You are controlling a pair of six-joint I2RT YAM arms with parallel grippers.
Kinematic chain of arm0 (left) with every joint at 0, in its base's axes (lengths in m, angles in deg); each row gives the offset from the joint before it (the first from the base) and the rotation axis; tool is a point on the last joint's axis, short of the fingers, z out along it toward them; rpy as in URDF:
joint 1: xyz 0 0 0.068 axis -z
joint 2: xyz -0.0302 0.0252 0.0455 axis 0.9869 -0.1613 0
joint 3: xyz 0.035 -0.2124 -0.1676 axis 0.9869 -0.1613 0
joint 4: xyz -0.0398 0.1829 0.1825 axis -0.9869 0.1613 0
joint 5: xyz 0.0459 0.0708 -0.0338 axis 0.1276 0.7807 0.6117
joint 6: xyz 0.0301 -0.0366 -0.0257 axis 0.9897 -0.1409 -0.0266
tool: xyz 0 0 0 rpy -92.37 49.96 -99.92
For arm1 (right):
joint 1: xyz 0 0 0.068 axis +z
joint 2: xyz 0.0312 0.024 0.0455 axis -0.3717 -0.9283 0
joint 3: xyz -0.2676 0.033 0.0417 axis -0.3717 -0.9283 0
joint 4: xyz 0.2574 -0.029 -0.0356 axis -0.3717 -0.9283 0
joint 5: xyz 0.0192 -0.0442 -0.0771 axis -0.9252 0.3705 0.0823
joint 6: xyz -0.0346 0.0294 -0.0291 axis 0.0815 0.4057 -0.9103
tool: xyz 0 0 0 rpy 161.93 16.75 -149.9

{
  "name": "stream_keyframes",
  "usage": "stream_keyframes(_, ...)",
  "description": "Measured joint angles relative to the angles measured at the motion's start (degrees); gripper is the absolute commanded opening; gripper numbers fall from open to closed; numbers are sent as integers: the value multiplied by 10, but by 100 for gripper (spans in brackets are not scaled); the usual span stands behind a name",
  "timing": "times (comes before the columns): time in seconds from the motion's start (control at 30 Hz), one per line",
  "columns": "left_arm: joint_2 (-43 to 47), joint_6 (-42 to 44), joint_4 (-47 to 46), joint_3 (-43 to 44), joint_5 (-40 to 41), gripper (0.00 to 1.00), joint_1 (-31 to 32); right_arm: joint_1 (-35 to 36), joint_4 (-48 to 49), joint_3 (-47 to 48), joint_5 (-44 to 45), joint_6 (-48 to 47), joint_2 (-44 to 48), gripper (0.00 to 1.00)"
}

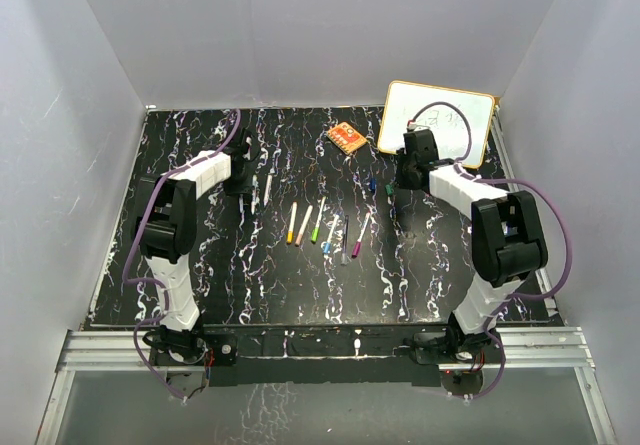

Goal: Open the pen caps

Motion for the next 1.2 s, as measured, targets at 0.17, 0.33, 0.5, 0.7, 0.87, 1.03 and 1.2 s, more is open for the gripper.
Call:
stream_keyframes(0.17, 1, -9, 8, 1, 11, 26, 0, -6, -13, 13, 7, -6, -14, 0)
stream_keyframes(0.33, 14, -19, 35, 1, 32, 27, 0, -7, -37, 29, 20, -7, -51, 0)
stream_keyframes(0.5, 76, -31, 65, 5, 72, 32, 0, -7, -57, 32, 30, -7, -72, 2)
stream_keyframes(0.7, 196, -45, 73, 9, 74, 32, 3, -10, -70, 33, 38, -8, -72, 14)
stream_keyframes(0.87, 213, -59, 78, 21, 66, 34, 59, -12, -71, 33, 37, -7, -73, 27)
stream_keyframes(1.03, 182, -81, 80, 6, 40, 36, 140, -13, -71, 34, 29, -6, -74, 38)
stream_keyframes(1.2, 154, -103, 81, -9, 25, 41, 164, -13, -69, 34, 21, -6, -74, 52)
